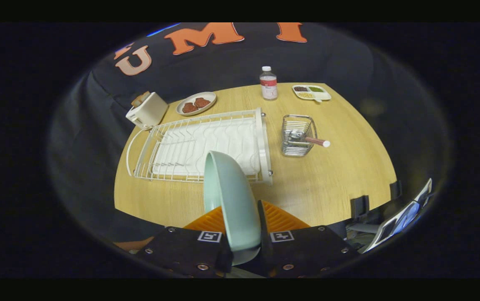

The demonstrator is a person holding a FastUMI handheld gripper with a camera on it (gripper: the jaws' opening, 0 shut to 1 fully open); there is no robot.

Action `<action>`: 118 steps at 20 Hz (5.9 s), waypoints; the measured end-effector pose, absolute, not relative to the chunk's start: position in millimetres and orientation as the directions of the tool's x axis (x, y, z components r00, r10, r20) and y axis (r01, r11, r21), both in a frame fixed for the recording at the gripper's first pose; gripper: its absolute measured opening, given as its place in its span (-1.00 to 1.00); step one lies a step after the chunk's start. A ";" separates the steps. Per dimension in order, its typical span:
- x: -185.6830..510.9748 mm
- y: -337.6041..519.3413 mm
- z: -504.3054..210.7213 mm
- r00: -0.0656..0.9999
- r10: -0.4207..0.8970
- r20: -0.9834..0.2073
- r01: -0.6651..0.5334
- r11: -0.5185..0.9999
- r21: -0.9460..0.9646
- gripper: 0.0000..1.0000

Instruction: Take the plate from the dish rack, then take the spoon from the basket and place it into the plate.

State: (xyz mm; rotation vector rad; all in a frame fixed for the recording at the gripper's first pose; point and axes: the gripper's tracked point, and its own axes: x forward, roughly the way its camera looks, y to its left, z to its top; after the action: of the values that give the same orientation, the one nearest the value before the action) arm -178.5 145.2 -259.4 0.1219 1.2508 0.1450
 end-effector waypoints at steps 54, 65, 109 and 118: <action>-13.6 32.5 -324.1 0.827 0.109 -0.551 -0.161 0.986 -0.048 -0.29; -13.0 32.7 -271.2 0.850 0.135 -0.509 -0.176 0.984 -0.033 -0.73; -165.3 190.7 -270.2 0.535 0.589 -0.605 -0.583 0.776 0.240 -0.74; -192.8 137.8 -293.2 0.522 0.519 -0.677 -0.535 0.818 0.214 -0.68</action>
State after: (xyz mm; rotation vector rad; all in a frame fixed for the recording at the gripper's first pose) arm -192.8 137.8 -293.2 -0.0218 0.8034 0.6307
